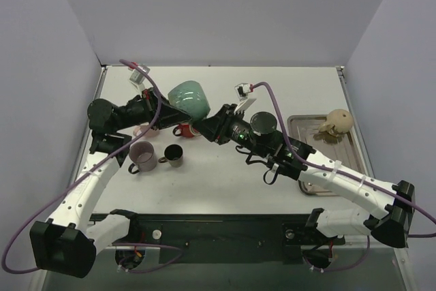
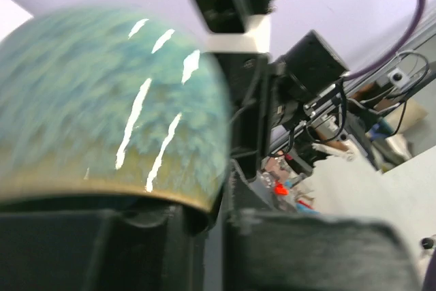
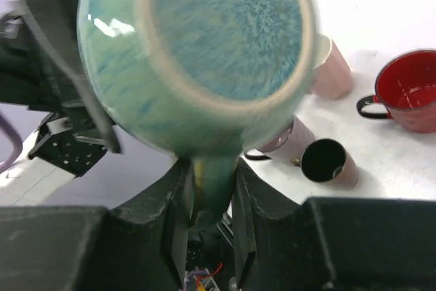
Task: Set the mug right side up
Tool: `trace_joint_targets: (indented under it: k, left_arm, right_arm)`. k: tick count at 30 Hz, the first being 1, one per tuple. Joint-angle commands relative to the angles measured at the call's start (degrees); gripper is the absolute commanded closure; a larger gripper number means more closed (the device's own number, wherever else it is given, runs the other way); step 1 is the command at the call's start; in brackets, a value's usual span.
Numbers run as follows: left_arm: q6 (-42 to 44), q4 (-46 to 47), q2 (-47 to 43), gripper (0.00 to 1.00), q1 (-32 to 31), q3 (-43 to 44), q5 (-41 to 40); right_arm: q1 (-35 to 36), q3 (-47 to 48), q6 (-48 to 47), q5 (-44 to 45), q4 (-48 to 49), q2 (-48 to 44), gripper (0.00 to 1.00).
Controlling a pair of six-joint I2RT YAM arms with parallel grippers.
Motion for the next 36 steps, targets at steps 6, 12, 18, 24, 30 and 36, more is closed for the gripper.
trace_joint_targets:
  k: [6,12,18,24,30,36]
  left_arm:
    - [33.44,-43.25,0.24,1.00,-2.61,11.77,-29.66]
    - [68.45,-72.62,10.51,1.00,-19.03,23.48,-44.18]
    - [80.42,-84.33,23.51,1.00,-33.55,28.31,-61.75]
    - [84.29,-88.30,33.63,1.00,-39.45,29.81,-65.31]
    - [86.93,-87.78,37.60,1.00,-39.45,29.65,-63.03]
    - [91.24,-86.55,40.58,0.91,-39.45,27.01,-60.04]
  right_arm:
    - [-1.72,4.40,-3.83,9.88,-9.82,0.12,0.50]
    - [-11.73,0.46,1.52,44.55,-39.26,-8.75,0.24]
    - [-41.04,-7.02,2.75,45.16,-43.60,-11.49,0.21]
    - [-52.59,-0.72,7.85,43.05,-42.80,4.12,0.21]
    - [-57.36,8.26,11.19,37.34,-43.34,18.99,0.29]
    - [-57.89,13.10,11.29,36.28,-42.80,27.26,0.32]
